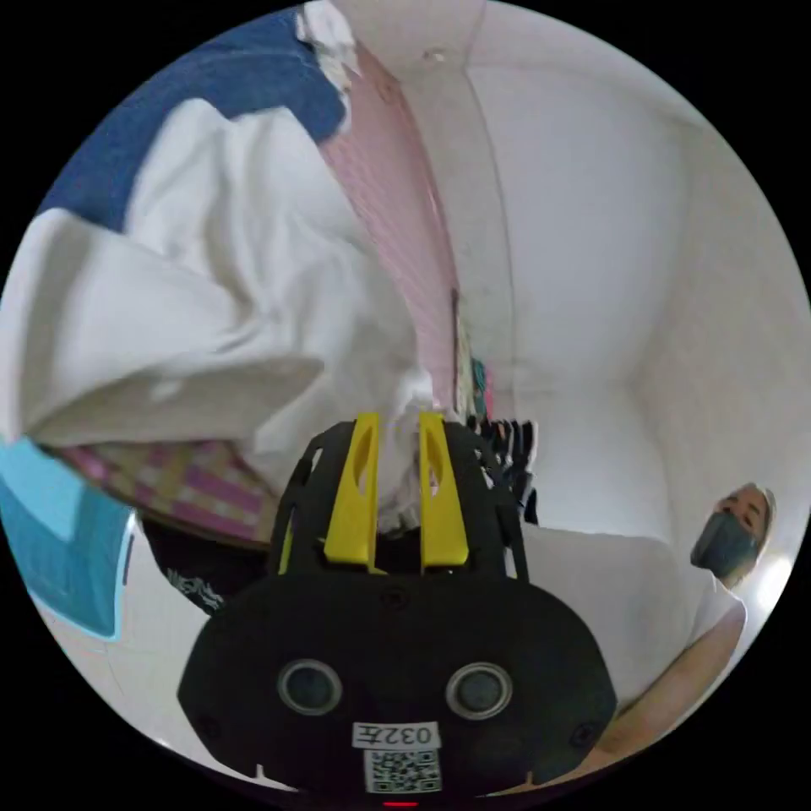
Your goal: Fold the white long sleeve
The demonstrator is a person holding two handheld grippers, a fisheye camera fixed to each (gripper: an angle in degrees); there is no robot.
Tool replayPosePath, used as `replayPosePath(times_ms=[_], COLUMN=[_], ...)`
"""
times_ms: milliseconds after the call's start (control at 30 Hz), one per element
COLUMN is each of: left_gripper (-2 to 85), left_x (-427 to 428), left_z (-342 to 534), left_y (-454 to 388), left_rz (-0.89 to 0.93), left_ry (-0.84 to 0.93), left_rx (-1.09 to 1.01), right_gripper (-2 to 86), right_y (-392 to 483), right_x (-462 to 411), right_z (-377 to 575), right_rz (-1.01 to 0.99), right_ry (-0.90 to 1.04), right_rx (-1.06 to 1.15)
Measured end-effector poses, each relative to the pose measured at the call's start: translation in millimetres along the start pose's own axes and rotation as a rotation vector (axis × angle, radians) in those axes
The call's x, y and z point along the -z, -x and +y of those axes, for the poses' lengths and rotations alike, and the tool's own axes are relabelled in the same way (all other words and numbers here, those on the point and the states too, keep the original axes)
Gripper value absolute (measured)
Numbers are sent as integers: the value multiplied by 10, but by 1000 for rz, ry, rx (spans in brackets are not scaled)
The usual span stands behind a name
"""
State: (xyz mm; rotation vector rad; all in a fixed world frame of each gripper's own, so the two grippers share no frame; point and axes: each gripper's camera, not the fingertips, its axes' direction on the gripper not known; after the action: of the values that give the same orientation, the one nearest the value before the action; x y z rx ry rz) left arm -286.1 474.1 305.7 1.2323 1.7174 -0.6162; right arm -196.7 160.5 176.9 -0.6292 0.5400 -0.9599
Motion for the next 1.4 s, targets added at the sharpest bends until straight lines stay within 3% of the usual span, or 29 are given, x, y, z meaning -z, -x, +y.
replayPosePath(times_ms=[233, 300, 467, 567, 633, 733, 867, 967, 1067, 1133, 1200, 1267, 1400], left_gripper=[91, 107, 128, 114, 62, 2, -7, -9, -10, -10, -10, -10, -10], left_x=[1016, 1099, 993, 861, 791, 881, 1042, 1123, 990, 775, 637, 496, 289], left_z=[188, 164, -227, -532, -746, -871, -1036, -1276, -1689, -2062, -2262, -2376, -2337], left_y=[482, 541, 453, 399, 376, 309, 252, 150, -187, -730, -1232, -1800, -3131], left_rz=[-132, -155, -276, -344, -490, -486, -440, -290, -14, 163, 359, 530, 729], left_ry=[-381, -408, -344, -309, -265, -312, -321, -324, -278, -215, -180, -108, 33], left_rx=[247, 286, 256, 276, 339, 303, 254, 199, 65, -88, -225, -356, -633], right_gripper=[111, 123, 137, 107, 71, 39, 22, 6, -7, -9, -9, -10, -10], right_y=[142, 142, 363, 608, 697, 659, 353, -61, -195, -127, 55, 290, 456], right_x=[-123, -175, -335, -568, -726, -509, 208, 1010, 1850, 2733, 3282, 3596, 3442], right_z=[-34, -98, -303, -386, -375, -338, -265, -169, -81, 96, 267, 328, 278], right_rz=[19, -25, -89, 50, 221, 179, 109, 35, 18, -45, -16, 62, 193], right_ry=[90, 117, 173, 243, 254, 163, -44, -254, -475, -781, -952, -962, -720], right_rx=[74, 64, 112, 184, 254, 247, 126, 3, -10, 21, 80, 164, 197])
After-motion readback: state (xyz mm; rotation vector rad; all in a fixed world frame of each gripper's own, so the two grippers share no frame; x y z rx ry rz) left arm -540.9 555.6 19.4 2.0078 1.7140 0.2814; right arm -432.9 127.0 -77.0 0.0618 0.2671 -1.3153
